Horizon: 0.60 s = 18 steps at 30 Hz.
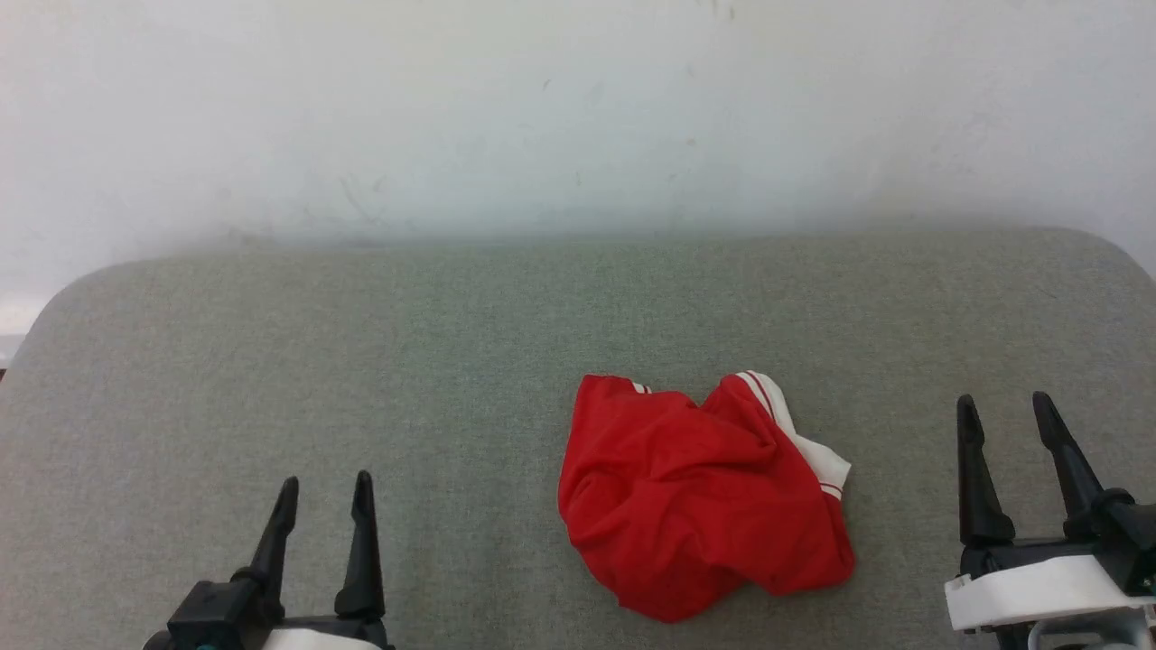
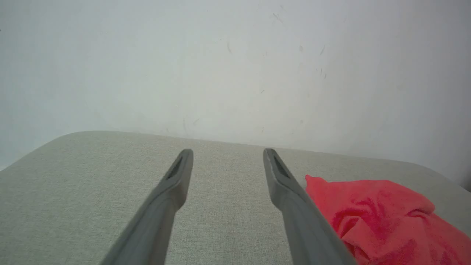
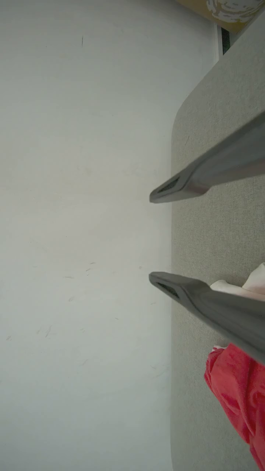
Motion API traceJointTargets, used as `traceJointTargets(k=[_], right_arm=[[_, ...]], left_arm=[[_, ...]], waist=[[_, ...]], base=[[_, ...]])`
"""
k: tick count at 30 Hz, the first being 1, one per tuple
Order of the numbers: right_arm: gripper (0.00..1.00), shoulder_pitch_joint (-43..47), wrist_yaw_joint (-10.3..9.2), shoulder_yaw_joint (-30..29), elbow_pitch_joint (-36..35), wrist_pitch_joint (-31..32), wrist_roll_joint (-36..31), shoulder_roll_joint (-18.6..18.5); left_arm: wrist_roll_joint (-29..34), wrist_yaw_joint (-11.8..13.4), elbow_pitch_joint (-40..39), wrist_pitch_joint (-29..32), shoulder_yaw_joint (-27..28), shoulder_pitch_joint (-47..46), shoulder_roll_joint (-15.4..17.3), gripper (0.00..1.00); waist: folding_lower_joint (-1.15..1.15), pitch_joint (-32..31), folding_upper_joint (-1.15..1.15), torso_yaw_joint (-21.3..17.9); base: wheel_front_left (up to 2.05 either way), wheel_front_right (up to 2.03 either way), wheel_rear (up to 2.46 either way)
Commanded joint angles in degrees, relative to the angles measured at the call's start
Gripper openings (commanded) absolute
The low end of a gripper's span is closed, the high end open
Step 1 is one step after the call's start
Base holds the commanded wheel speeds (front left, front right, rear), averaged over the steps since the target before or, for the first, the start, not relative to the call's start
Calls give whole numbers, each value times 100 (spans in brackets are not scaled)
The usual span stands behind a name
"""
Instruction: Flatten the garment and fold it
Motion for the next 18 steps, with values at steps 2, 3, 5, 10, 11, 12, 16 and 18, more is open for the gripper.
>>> traceJointTargets(k=[2,3,5,10,11,12,16,18], right_arm=[[100,-7,-5,-12,49,-26,14,4],[100,-56,-5,-3,73,-26,12,4],[100,-205,-5,31,125,43,-11,4],[100,-940,-5,245,409,734,-27,-93],[100,-1096,-5,311,536,977,42,-173],[100,-1253,-5,401,675,1221,156,-266],[100,-1668,-5,893,1246,2209,618,-787],[100,-1762,-5,1190,1499,2653,863,-1056]], left_arm=[[71,-76,-94,-30,72,30,-126,100],[108,-133,-110,-30,104,10,-168,100],[169,-234,-142,-31,177,-68,-271,100],[299,-494,-143,-32,329,-273,-486,100],[302,-557,-124,-32,346,-324,-530,100],[309,-616,-101,-32,366,-378,-572,100],[341,-826,32,-32,414,-563,-733,100],[363,-925,99,-32,421,-655,-802,100]], waist=[[0,108,0,101],[0,145,0,125],[0,233,0,162],[0,568,0,216],[0,656,0,242],[0,731,0,270],[0,1027,0,429],[0,1154,0,540]], base=[[0,0,0],[0,0,0],[0,0,0],[0,0,0],[0,0,0],[0,0,0],[0,0,0],[0,0,0]])
